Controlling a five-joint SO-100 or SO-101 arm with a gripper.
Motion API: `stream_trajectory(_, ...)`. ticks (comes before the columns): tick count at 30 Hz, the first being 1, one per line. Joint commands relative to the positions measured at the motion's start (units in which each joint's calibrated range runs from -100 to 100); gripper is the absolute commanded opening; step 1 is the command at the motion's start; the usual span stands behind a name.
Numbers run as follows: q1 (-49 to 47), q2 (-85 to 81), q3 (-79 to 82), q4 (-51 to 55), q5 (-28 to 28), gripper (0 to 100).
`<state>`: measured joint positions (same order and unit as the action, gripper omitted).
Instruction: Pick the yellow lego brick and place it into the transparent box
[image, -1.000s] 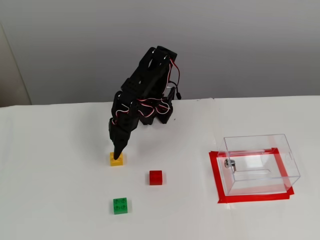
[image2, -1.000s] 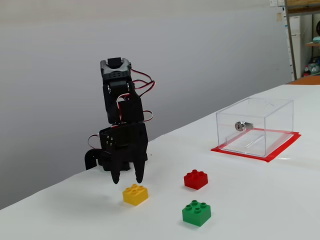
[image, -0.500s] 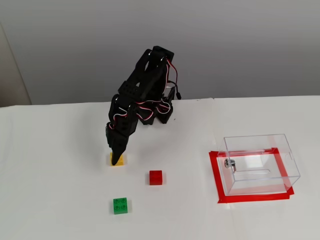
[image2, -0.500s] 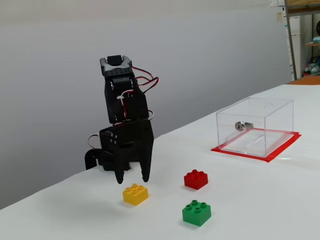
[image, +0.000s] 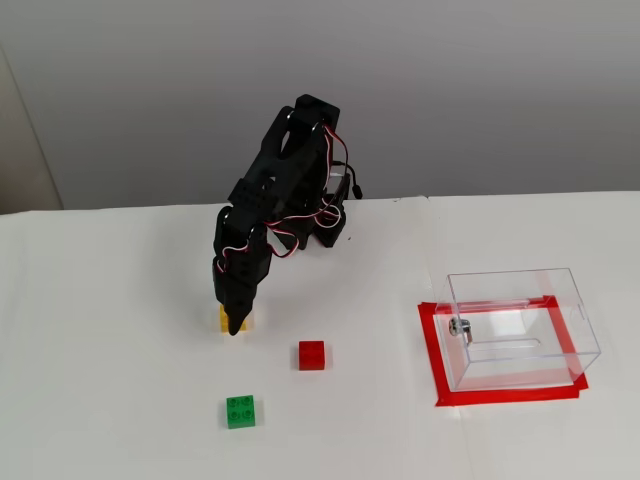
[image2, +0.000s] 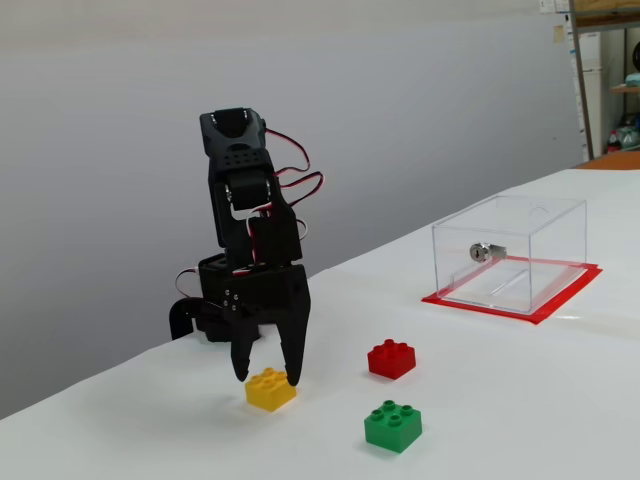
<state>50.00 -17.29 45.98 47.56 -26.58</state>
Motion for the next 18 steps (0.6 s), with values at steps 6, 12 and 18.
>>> stream_trajectory(6, 0.39, 4.01, -4.03, -0.47, 0.01, 32)
stream_trajectory(12, 0.39, 5.80, -4.03, -0.39, 0.27, 32)
stream_trajectory(18, 0.39, 5.97, -3.85, -0.39, 0.32, 32)
